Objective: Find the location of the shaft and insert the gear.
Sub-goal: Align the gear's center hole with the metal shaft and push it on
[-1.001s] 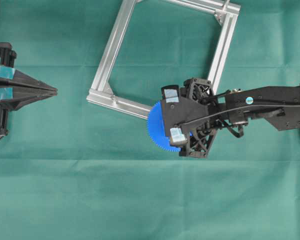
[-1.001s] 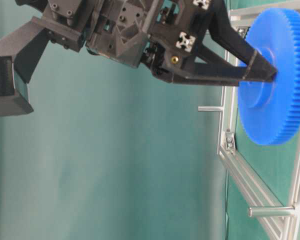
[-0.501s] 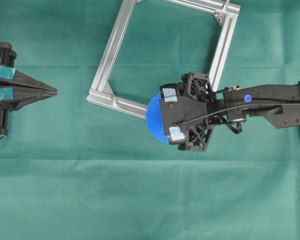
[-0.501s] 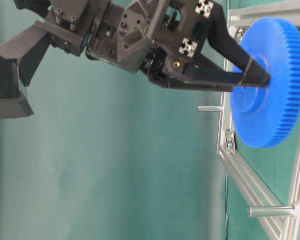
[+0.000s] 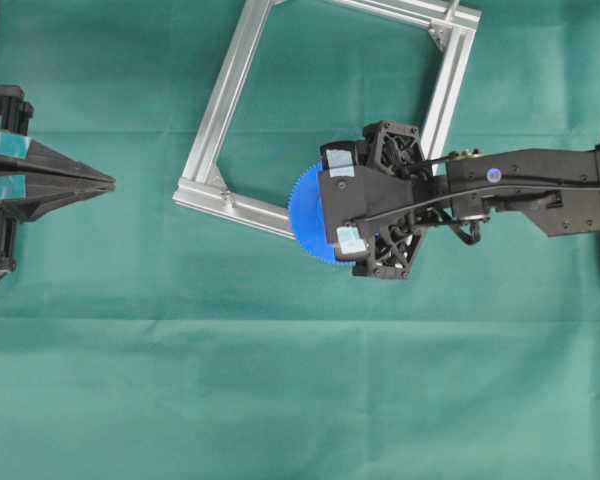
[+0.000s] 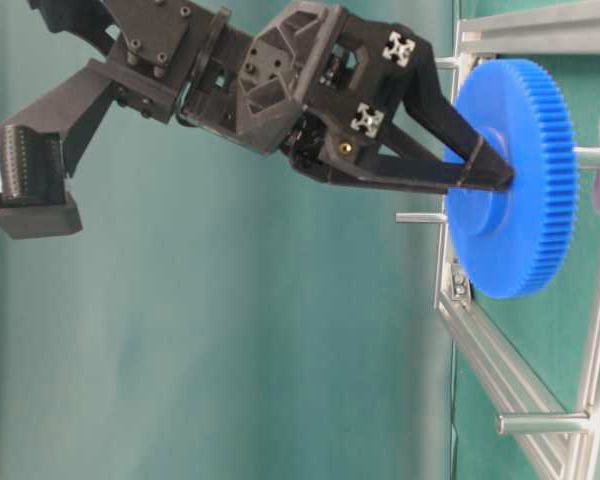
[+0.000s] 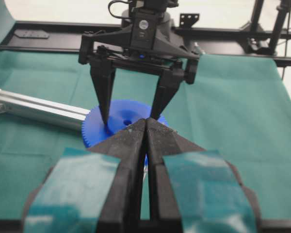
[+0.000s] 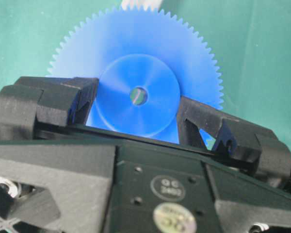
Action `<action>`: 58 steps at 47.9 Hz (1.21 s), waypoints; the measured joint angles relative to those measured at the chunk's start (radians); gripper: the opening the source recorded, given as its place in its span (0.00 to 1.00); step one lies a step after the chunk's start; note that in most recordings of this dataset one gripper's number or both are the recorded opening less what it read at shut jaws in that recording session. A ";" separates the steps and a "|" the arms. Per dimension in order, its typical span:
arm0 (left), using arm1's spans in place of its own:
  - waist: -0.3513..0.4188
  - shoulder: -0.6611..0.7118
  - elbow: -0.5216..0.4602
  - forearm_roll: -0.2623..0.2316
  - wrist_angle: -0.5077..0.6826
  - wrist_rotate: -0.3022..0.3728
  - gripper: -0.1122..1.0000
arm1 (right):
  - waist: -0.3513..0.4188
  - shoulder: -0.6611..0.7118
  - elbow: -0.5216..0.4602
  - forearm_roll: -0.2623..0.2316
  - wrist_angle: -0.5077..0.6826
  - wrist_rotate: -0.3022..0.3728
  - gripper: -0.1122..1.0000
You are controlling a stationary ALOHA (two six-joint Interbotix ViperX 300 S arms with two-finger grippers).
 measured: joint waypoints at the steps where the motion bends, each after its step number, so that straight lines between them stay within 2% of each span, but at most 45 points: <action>1: 0.000 0.000 0.000 0.000 0.000 0.000 0.11 | -0.002 0.000 0.002 0.000 -0.002 0.000 0.72; 23: 0.000 0.000 0.000 0.000 0.005 0.000 0.11 | -0.002 -0.028 0.049 0.025 -0.043 0.015 0.72; 42: 0.000 0.000 0.000 0.000 0.006 0.000 0.11 | 0.061 -0.028 0.055 0.044 -0.048 0.020 0.72; 58: 0.000 0.000 -0.003 0.000 0.006 -0.002 0.11 | 0.077 -0.029 0.058 0.051 -0.049 0.043 0.72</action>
